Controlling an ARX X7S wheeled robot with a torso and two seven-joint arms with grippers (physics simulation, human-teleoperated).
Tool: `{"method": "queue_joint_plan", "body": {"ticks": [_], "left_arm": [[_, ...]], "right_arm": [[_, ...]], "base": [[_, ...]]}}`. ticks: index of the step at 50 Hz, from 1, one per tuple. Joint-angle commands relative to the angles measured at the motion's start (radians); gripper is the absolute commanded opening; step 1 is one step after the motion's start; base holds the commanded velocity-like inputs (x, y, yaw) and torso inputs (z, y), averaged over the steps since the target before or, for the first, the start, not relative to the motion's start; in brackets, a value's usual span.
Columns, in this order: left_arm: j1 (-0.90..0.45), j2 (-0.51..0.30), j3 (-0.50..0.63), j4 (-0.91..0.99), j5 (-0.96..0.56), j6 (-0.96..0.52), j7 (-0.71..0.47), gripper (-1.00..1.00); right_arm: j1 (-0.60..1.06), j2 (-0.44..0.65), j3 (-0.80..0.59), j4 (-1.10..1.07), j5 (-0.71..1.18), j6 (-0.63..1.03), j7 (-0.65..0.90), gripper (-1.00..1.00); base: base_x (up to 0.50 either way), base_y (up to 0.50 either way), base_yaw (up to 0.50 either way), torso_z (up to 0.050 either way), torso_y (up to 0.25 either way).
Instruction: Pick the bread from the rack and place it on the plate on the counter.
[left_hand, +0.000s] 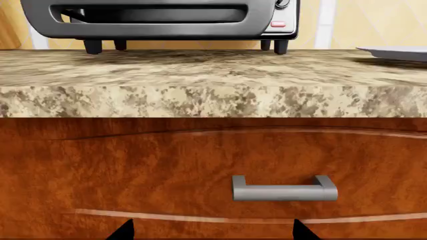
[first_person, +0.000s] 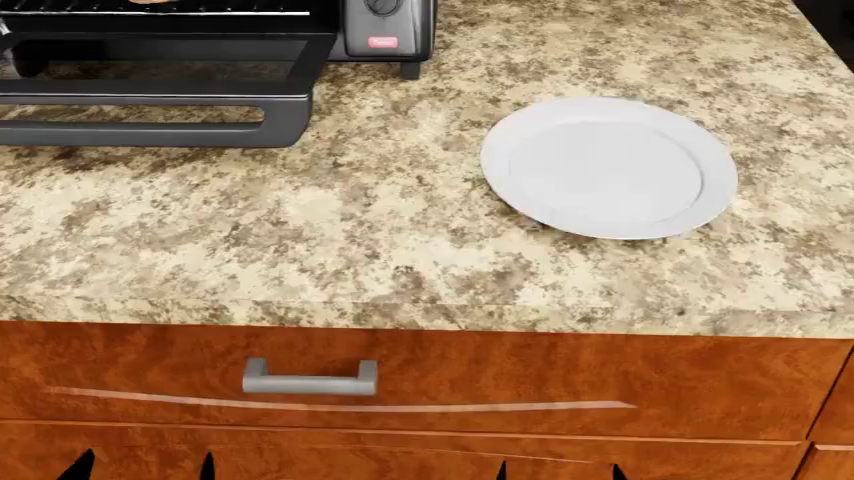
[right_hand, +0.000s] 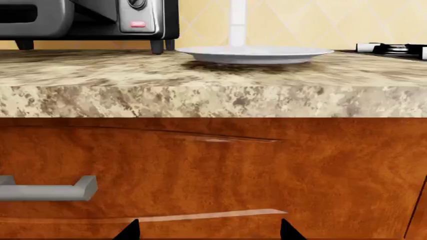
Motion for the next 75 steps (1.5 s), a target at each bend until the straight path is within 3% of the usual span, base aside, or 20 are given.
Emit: {"method": "queue_joint_plan", "body": {"ticks": [1,19,34,43,52,75], "left_arm": [[0.000,-0.025,0.030,0.001,-0.025,0.000,-0.030,1.00],[0.001,-0.071,0.091,0.047,-0.019,0.019,-0.079,1.00],[0.002,-0.126,0.109,0.379,-0.048,-0.236,-0.080,1.00],[-0.072,-0.182,0.111,0.625,-0.043,-0.479,-0.071,1.00],[-0.149,-0.211,0.113,0.754,-0.040,-0.627,-0.067,1.00],[-0.164,-0.236,0.076,0.802,-0.039,-0.652,-0.098,1.00]], "right_arm": [[-0.002,0.014,-0.018,-0.015,0.014,0.013,0.018,1.00],[-0.006,0.065,-0.074,-0.034,0.059,0.007,0.049,1.00],[-0.019,0.126,-0.057,-0.274,0.104,0.175,0.069,1.00],[0.015,0.185,-0.045,-0.457,0.091,0.335,0.092,1.00],[0.088,0.241,-0.060,-0.614,0.060,0.502,0.104,1.00],[0.110,0.251,-0.084,-0.678,0.075,0.536,0.107,1.00]], "base": [[0.00,0.00,0.00,0.000,0.000],[0.00,0.00,0.00,0.001,0.000],[0.00,0.00,0.00,0.050,0.036],[0.00,0.00,0.00,0.050,0.036],[0.00,0.00,0.00,0.050,0.035],[0.00,0.49,0.00,0.050,0.035]]}}
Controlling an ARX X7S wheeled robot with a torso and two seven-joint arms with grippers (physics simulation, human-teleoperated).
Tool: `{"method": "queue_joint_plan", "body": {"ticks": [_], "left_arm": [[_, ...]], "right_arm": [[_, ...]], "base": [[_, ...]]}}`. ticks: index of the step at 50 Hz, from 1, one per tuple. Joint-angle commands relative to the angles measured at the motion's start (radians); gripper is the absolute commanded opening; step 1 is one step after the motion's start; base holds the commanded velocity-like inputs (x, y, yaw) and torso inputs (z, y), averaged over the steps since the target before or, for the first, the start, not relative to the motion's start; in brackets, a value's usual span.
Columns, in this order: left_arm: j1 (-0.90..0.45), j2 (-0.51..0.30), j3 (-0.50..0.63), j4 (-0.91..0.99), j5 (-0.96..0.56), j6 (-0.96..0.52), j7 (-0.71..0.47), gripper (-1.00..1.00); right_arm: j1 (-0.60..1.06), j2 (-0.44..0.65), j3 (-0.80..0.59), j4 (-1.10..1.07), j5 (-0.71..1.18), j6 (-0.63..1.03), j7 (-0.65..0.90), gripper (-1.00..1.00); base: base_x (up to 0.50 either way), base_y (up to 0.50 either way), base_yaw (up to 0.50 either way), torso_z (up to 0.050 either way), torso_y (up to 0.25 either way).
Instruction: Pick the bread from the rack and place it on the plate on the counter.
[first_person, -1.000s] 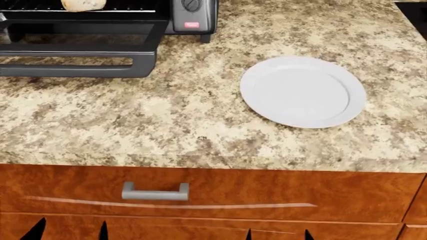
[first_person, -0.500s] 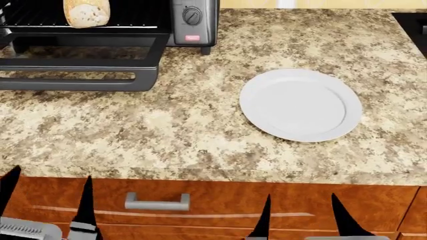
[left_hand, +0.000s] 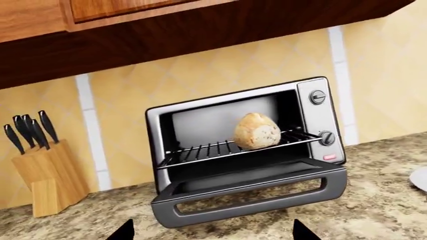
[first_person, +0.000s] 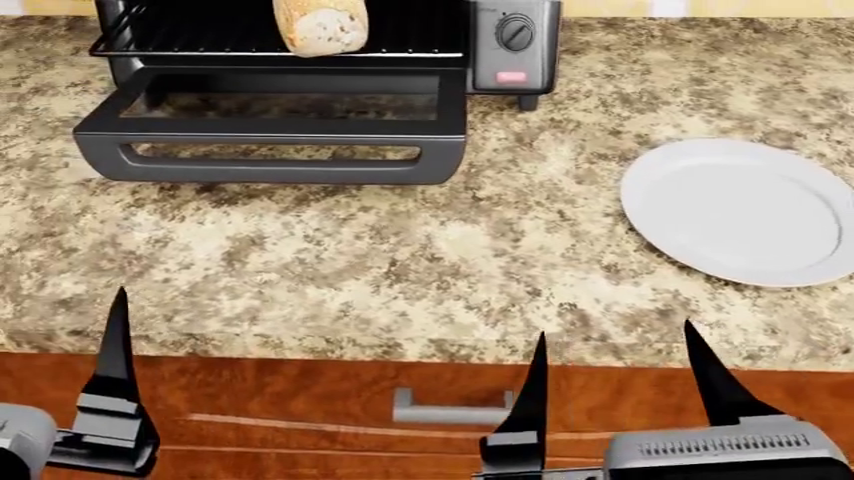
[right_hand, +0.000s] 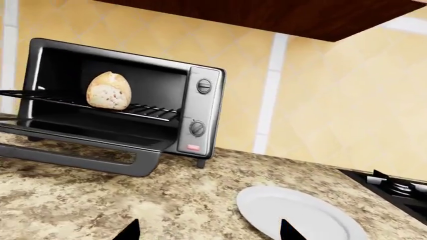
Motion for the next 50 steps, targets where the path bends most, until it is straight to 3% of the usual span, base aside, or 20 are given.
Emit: {"method": "queue_joint_plan", "body": {"ticks": [1,26,50], "left_arm": [[-0.017,-0.015,-0.010,0.027,0.001,-0.027,-0.011,1.00],[-0.226,-0.083,-0.048,0.150,-0.034,-0.270,0.019,1.00],[-0.304,-0.098,-0.025,0.198,-0.032,-0.365,0.005,1.00]], "right_arm": [[0.031,0.012,-0.019,-0.042,-0.002,0.046,0.004,1.00],[0.329,0.072,-0.106,-0.269,-0.049,0.404,-0.004,1.00],[0.330,0.067,-0.075,-0.266,-0.022,0.381,-0.008,1.00]], "base": [[0.00,0.50,0.00,0.050,0.035],[0.00,0.05,0.00,0.050,0.035],[0.47,0.00,0.00,0.048,0.034]]}}
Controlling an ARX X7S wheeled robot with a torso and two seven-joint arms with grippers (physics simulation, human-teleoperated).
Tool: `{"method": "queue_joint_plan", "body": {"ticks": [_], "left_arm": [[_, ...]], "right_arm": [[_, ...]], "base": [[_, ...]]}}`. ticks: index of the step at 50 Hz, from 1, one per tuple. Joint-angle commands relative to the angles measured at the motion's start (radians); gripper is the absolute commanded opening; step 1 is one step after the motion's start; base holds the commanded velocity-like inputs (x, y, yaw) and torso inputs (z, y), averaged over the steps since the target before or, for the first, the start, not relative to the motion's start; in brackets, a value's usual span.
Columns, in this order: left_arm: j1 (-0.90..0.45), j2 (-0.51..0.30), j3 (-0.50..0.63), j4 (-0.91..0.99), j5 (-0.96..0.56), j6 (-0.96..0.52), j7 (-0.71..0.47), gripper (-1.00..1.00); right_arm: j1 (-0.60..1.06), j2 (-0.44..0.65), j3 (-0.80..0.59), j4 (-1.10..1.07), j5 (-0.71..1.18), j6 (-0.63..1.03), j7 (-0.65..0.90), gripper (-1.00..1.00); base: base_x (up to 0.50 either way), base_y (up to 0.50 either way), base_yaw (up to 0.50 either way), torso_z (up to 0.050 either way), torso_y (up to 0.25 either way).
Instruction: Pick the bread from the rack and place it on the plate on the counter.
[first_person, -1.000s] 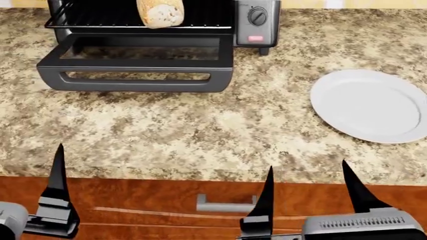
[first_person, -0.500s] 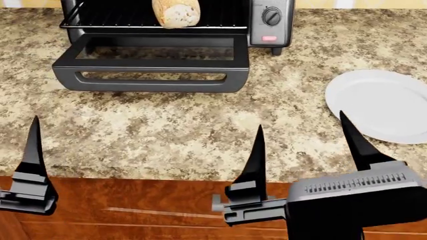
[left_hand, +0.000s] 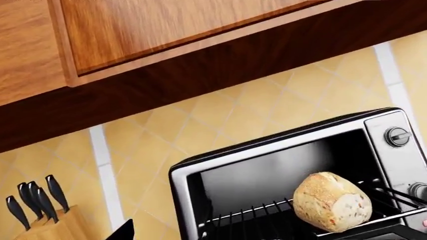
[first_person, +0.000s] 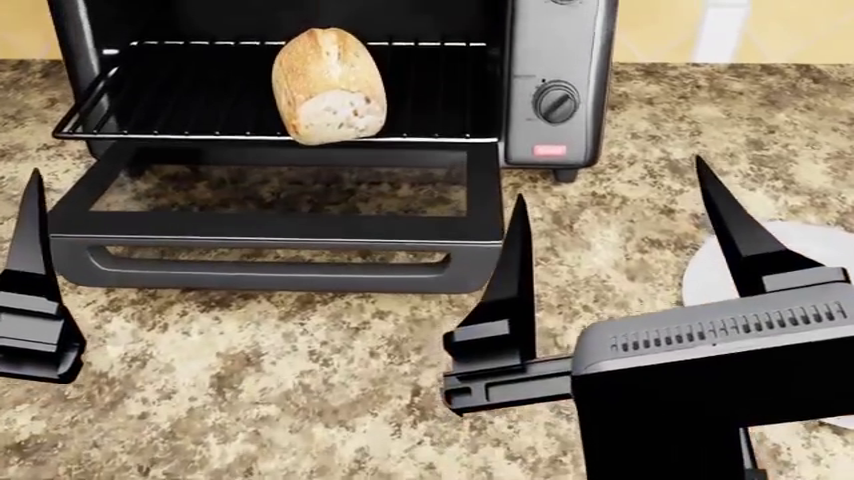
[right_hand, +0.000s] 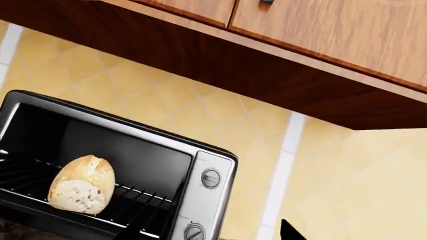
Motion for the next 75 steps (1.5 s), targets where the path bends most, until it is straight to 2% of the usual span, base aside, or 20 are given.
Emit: {"method": "queue_joint_plan", "body": {"ticks": [1,3,10,19,31,48,59,75], "left_arm": [[-0.028,0.006,-0.009,0.028,-0.004,-0.055,-0.013,1.00],[-0.025,-0.016,0.033,0.011,0.024,-0.066,-0.030,1.00],[-0.016,0.003,-0.003,0.001,0.001,-0.065,-0.022,1.00],[-0.009,-0.008,0.015,-0.013,0.009,-0.057,-0.029,1.00],[-0.007,-0.015,0.021,-0.025,0.011,-0.051,-0.034,1.00],[-0.010,-0.026,0.016,-0.020,0.007,-0.064,-0.036,1.00],[-0.004,-0.030,0.019,-0.019,0.003,-0.059,-0.037,1.00],[0.011,-0.037,0.012,0.000,-0.004,-0.062,-0.037,1.00]], "right_arm": [[0.013,-0.011,0.025,0.016,0.028,-0.009,-0.012,1.00],[0.037,-0.016,0.018,0.057,0.047,-0.022,-0.033,1.00],[0.141,-0.039,0.023,0.084,0.100,0.043,-0.071,1.00],[0.225,-0.071,0.031,0.123,0.161,0.074,-0.113,1.00],[0.300,-0.116,0.035,0.190,0.223,0.099,-0.146,1.00],[0.404,-0.187,0.074,0.240,0.335,0.221,-0.177,1.00],[0.463,-0.207,0.042,0.382,0.363,0.253,-0.196,1.00],[0.543,-0.259,0.081,0.392,0.443,0.347,-0.168,1.00]], "base": [[0.00,0.00,0.00,0.000,0.000],[0.00,0.00,0.00,0.000,0.000],[0.00,0.00,0.00,0.000,0.000],[0.00,0.00,0.00,0.000,0.000],[0.00,0.00,0.00,0.000,0.000],[0.00,0.00,0.00,0.000,0.000],[0.00,0.00,0.00,0.000,0.000],[0.00,0.00,0.00,0.000,0.000]]}}
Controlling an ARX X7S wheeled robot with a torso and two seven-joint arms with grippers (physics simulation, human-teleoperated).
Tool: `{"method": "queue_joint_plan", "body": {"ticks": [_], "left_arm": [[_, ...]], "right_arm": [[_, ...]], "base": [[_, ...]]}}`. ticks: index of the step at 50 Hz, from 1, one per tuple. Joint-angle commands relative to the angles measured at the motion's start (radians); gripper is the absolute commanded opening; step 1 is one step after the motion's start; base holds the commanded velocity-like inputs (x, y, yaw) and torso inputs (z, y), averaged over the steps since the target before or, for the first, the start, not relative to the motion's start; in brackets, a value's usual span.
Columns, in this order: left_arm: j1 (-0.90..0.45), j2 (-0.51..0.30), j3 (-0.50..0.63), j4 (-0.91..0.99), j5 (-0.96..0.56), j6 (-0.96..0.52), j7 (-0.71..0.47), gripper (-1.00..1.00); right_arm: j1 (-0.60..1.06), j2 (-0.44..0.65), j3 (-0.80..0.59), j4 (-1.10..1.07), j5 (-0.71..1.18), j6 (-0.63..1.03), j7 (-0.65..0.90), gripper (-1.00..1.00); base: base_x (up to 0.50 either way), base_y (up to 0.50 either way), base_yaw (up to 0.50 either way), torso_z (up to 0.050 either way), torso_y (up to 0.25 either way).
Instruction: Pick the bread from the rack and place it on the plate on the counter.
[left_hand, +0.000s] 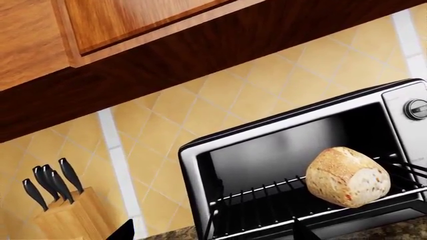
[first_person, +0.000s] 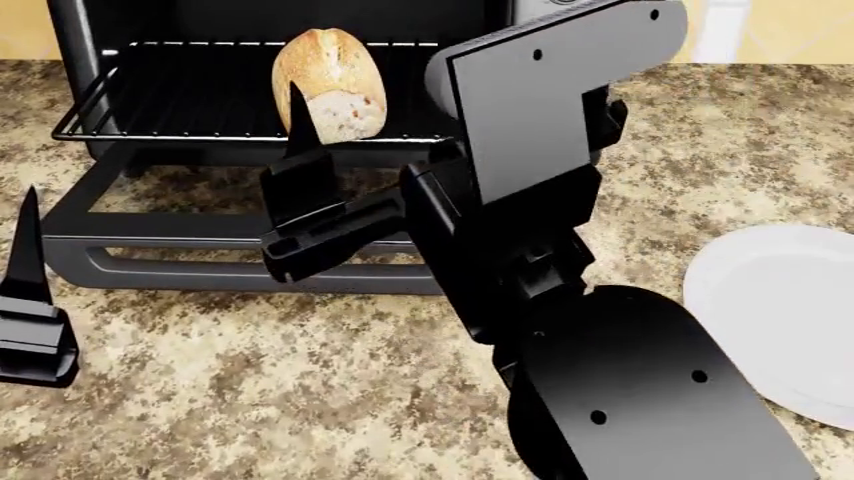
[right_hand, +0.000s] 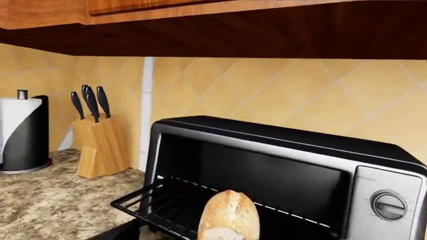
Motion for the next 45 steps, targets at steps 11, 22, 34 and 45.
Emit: {"method": "queue_joint_plan", "body": {"ticks": [11,22,34,45], "left_arm": [[0.022,-0.006,-0.011,0.013,-0.010,0.006,-0.001,1.00],[0.040,-0.007,-0.023,0.005,-0.018,0.028,0.000,1.00],[0.049,-0.010,-0.025,0.002,-0.023,0.035,-0.001,1.00],[0.043,-0.012,-0.022,-0.002,-0.027,0.032,-0.002,1.00]], "right_arm": [[0.087,-0.030,0.017,0.058,0.082,0.107,0.049,1.00],[0.100,-0.024,0.008,0.100,0.097,0.128,0.075,1.00],[0.115,-0.014,0.006,0.138,0.116,0.148,0.094,1.00],[0.122,-0.010,-0.016,0.167,0.137,0.173,0.105,1.00]], "base": [[0.00,0.00,0.00,0.000,0.000],[0.00,0.00,0.00,0.000,0.000],[0.00,0.00,0.00,0.000,0.000],[0.00,0.00,0.00,0.000,0.000]]}}
